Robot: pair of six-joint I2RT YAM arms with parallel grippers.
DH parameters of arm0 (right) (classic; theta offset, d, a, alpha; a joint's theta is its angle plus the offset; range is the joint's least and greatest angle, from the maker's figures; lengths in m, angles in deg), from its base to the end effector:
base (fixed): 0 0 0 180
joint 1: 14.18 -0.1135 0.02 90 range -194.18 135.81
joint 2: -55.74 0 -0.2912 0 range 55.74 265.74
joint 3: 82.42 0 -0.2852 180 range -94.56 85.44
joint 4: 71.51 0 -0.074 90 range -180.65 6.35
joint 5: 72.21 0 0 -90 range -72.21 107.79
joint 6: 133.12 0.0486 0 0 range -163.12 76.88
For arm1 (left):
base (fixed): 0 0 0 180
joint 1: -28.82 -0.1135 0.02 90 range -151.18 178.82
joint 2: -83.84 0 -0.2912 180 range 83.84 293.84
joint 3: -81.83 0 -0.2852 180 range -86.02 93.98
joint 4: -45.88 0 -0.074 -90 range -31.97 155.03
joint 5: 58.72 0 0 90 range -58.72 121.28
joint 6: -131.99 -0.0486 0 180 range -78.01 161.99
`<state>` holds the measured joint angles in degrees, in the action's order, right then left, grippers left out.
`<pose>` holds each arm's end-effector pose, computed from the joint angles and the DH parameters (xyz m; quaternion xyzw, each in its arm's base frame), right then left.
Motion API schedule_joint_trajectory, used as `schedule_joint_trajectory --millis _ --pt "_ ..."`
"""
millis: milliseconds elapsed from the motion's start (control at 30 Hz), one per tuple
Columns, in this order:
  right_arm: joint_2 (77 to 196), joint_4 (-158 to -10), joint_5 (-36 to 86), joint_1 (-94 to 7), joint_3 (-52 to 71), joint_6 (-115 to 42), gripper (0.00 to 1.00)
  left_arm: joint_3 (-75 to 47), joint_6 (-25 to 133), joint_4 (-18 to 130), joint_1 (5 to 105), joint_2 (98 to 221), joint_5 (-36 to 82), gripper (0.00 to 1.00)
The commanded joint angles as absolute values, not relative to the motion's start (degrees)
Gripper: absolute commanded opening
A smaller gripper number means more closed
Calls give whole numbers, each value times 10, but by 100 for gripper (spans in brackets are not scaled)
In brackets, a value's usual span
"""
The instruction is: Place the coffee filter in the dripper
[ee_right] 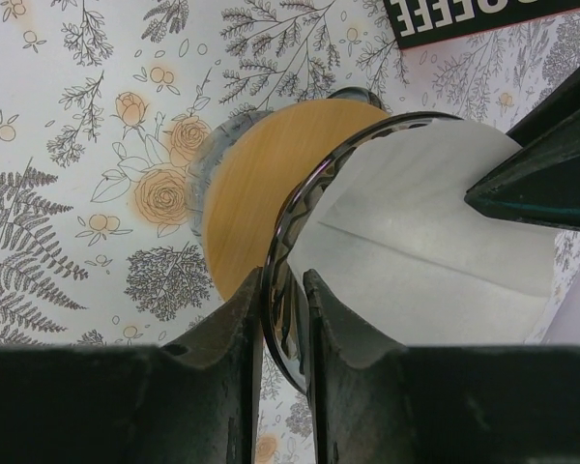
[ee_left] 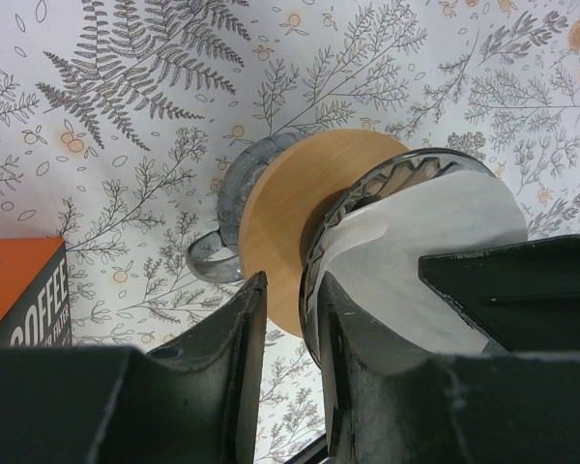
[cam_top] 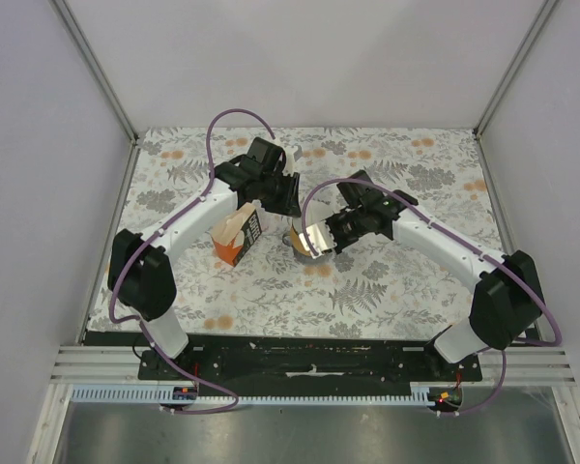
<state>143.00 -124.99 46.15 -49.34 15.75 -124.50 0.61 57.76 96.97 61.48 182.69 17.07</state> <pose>0.2731 0.2206 0.2774 -0.8290 0.4354 0.1151 0.3316 0.3522 -0.2399 0.3065 0.1781 0.9197 -0.2417 0.2531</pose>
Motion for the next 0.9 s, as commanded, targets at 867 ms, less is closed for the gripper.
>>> schedule_joint_trajectory --millis 867 --pt "1461 -1226 413 -546 142 -1233 21 20 578 959 616 1819 162 34"
